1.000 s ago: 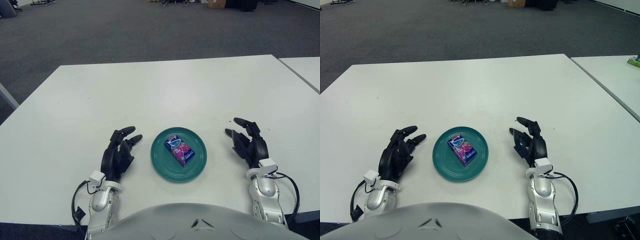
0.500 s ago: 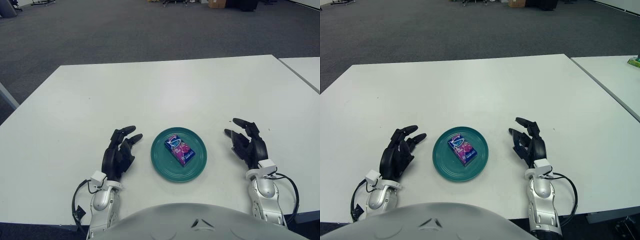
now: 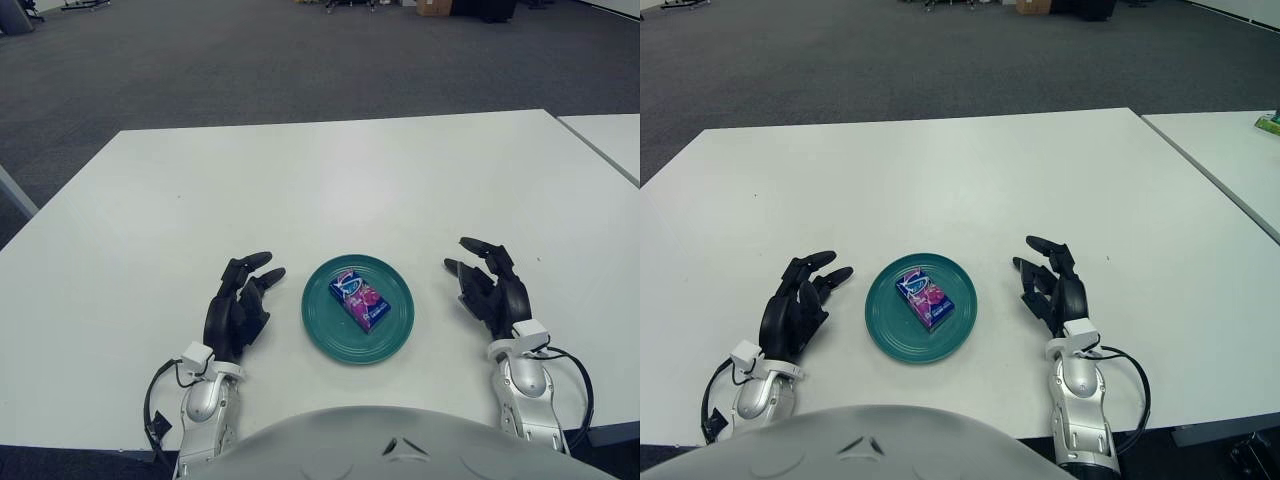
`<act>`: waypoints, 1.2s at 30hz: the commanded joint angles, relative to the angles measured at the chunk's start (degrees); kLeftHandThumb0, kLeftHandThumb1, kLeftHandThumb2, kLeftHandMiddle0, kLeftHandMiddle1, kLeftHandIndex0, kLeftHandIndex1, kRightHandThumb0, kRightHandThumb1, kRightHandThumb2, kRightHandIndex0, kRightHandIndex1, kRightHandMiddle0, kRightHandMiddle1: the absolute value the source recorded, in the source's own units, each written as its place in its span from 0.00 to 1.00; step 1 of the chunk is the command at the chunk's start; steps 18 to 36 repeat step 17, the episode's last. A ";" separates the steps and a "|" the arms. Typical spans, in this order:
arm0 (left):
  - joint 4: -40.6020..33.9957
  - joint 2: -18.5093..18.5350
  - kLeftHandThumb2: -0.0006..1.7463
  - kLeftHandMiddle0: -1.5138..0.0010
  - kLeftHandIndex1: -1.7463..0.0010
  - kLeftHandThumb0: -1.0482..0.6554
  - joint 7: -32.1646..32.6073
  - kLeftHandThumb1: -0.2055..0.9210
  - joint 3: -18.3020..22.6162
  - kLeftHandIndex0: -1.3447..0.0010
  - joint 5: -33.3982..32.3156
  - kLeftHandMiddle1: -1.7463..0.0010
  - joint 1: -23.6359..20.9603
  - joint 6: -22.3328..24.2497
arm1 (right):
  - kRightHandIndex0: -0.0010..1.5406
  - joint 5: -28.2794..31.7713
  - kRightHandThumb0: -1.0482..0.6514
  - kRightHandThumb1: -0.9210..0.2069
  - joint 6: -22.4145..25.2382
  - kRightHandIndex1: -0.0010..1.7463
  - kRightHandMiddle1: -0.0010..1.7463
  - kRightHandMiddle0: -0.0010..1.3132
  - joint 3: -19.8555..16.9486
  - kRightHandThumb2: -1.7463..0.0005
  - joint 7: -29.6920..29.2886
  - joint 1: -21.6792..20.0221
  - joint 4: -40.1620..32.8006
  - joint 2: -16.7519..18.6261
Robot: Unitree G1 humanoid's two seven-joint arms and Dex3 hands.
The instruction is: Put the gum into the plate.
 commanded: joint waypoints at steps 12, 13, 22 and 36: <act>0.94 0.35 0.48 0.67 0.34 0.12 -0.04 1.00 -0.03 0.75 -1.03 0.53 2.27 4.37 | 0.41 0.16 0.31 0.00 4.09 0.22 0.55 0.14 0.44 0.67 0.19 4.19 1.75 0.97; 1.12 0.41 0.48 0.67 0.34 0.12 -0.17 1.00 0.00 0.75 -1.11 0.53 2.27 4.35 | 0.41 0.08 0.31 0.00 3.94 0.22 0.55 0.14 0.47 0.67 0.15 4.19 1.94 1.00; 1.41 0.72 0.48 0.67 0.34 0.13 -0.53 1.00 0.16 0.75 -1.51 0.53 2.30 4.75 | 0.41 -0.27 0.30 0.00 3.50 0.23 0.55 0.14 0.63 0.67 0.00 4.23 2.32 1.12; 1.41 0.72 0.48 0.67 0.34 0.13 -0.53 1.00 0.16 0.75 -1.51 0.53 2.30 4.75 | 0.41 -0.27 0.30 0.00 3.50 0.23 0.55 0.14 0.63 0.67 0.00 4.23 2.32 1.12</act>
